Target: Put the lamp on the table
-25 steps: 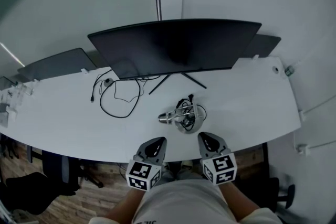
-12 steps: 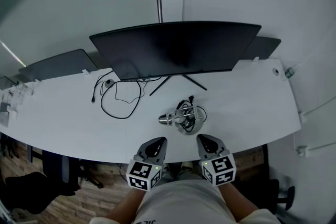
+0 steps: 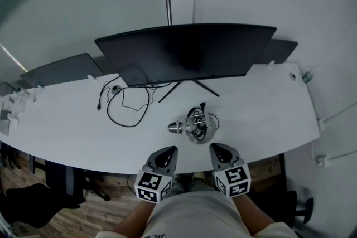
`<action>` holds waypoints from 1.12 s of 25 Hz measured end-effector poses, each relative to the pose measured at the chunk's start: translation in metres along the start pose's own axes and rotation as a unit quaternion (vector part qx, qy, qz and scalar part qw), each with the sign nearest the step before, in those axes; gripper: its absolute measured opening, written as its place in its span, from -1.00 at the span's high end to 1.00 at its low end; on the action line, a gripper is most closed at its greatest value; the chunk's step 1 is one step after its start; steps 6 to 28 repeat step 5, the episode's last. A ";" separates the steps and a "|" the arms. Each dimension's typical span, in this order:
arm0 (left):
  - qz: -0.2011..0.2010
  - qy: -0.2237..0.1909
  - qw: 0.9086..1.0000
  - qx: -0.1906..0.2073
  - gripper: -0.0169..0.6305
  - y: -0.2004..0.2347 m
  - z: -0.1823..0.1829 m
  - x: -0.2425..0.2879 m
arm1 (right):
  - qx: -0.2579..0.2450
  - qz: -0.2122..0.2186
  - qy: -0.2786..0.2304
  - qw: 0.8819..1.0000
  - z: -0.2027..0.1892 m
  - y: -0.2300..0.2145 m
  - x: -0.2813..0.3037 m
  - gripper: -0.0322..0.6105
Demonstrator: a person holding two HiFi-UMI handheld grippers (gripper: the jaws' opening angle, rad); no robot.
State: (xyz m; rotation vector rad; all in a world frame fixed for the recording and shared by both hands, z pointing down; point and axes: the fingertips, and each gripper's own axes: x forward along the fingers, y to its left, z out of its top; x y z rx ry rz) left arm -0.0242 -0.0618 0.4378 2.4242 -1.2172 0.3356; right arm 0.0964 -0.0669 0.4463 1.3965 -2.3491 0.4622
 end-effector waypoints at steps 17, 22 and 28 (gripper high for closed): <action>-0.001 -0.001 1.000 0.002 0.94 -0.002 0.003 0.000 | 0.000 -0.003 -0.002 1.000 0.001 0.000 0.000 0.80; -0.001 -0.001 1.000 0.002 0.94 -0.002 0.003 0.000 | 0.000 -0.003 -0.002 1.000 0.001 0.000 0.000 0.80; -0.001 -0.001 1.000 0.002 0.94 -0.002 0.003 0.000 | 0.000 -0.003 -0.002 1.000 0.001 0.000 0.000 0.80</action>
